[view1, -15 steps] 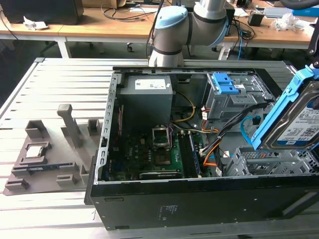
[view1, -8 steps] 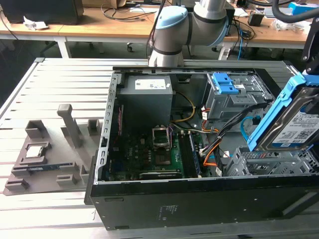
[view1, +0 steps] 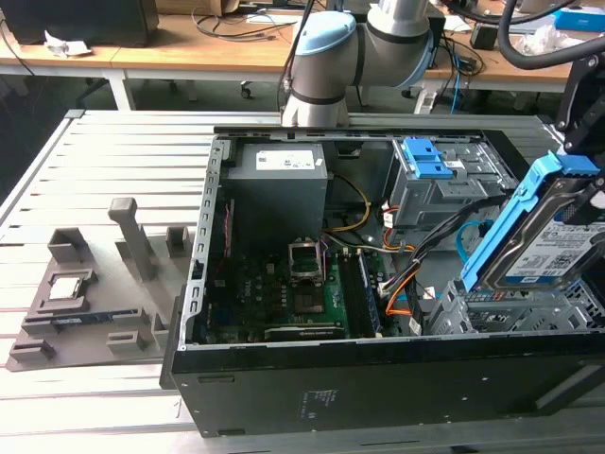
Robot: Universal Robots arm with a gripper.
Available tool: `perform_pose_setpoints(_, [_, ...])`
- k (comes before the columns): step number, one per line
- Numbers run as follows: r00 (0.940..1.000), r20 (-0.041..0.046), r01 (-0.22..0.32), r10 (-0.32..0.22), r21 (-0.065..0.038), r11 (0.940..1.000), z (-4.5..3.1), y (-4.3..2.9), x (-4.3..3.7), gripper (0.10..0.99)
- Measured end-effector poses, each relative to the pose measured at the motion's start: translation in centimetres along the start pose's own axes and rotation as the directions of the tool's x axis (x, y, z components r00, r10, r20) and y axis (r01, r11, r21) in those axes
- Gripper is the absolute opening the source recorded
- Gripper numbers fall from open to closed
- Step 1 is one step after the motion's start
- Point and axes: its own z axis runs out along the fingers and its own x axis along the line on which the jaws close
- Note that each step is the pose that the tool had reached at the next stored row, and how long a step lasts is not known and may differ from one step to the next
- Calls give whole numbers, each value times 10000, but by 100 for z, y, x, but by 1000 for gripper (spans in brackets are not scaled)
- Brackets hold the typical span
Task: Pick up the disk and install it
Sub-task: 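Insert the disk into the insertion slot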
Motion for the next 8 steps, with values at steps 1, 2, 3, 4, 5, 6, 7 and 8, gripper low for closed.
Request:
perform_pose_setpoints(1, [10000,-3,19,-19,-1,10000,10,0,0,369])
perform_pose_setpoints(2, [10000,-5,21,-21,-1,10000,21,-1,0,369])
perform_pose_setpoints(3, [10000,-3,23,-23,-1,10000,36,-2,1,369])
perform_pose_setpoints(4, [10000,-3,26,-26,-1,10000,68,-3,2,369])
perform_pose_setpoints(5, [10000,-3,29,-29,-1,10000,91,-3,2,369])
perform_pose_setpoints(6, [10000,-4,29,-29,-1,10000,113,-3,3,369])
perform_pose_setpoints(7, [10000,-4,29,-29,-1,10000,137,-3,4,369])
perform_pose_setpoints(8, [10000,-4,28,-28,-1,10000,152,-3,4,369])
